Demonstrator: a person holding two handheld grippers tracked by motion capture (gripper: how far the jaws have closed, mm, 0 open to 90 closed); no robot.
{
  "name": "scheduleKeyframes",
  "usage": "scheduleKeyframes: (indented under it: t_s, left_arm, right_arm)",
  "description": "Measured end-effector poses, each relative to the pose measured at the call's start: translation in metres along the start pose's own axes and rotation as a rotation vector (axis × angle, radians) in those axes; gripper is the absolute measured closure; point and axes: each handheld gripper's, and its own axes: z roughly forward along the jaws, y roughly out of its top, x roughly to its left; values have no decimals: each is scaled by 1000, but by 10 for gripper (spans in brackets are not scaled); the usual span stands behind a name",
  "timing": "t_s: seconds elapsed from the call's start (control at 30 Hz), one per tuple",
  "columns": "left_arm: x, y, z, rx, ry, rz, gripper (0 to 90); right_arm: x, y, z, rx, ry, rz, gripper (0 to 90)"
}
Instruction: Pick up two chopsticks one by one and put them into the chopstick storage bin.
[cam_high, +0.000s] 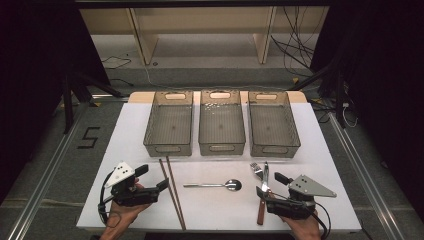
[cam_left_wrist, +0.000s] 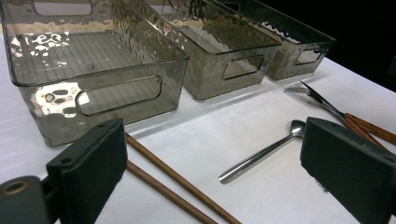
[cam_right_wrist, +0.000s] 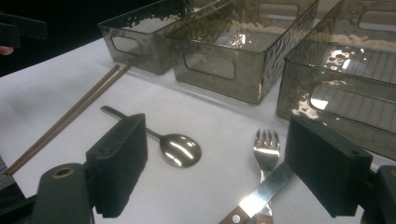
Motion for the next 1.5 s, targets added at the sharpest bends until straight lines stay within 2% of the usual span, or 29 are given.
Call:
scheduleKeyframes:
  t_s: [0.13, 0.37, 0.47, 0.7, 0.8, 1.0, 1.5]
  left_arm:
    - [1, 1, 0, 2, 2, -9, 68]
    - [0, 5, 3, 53, -5, 41, 70]
    - [1, 10, 3, 98, -15, 92, 76]
    - [-5, 27, 10, 260, -14, 267, 90]
    - [-9, 32, 14, 320, -15, 306, 109]
    - [-14, 35, 21, 390, -41, 385, 135]
    - [-10, 39, 37, 557, -113, 577, 161]
  right_arm:
    - [0, 0, 0, 1, 1, 1, 221]
    - [0, 0, 0, 2, 3, 4, 221]
    - [0, 0, 0, 3, 4, 4, 221]
    - [-1, 0, 2, 9, 8, 9, 222]
    - [0, 0, 2, 12, 8, 9, 222]
    - [0, 0, 2, 15, 11, 9, 224]
    - [0, 0, 4, 20, 17, 6, 228]
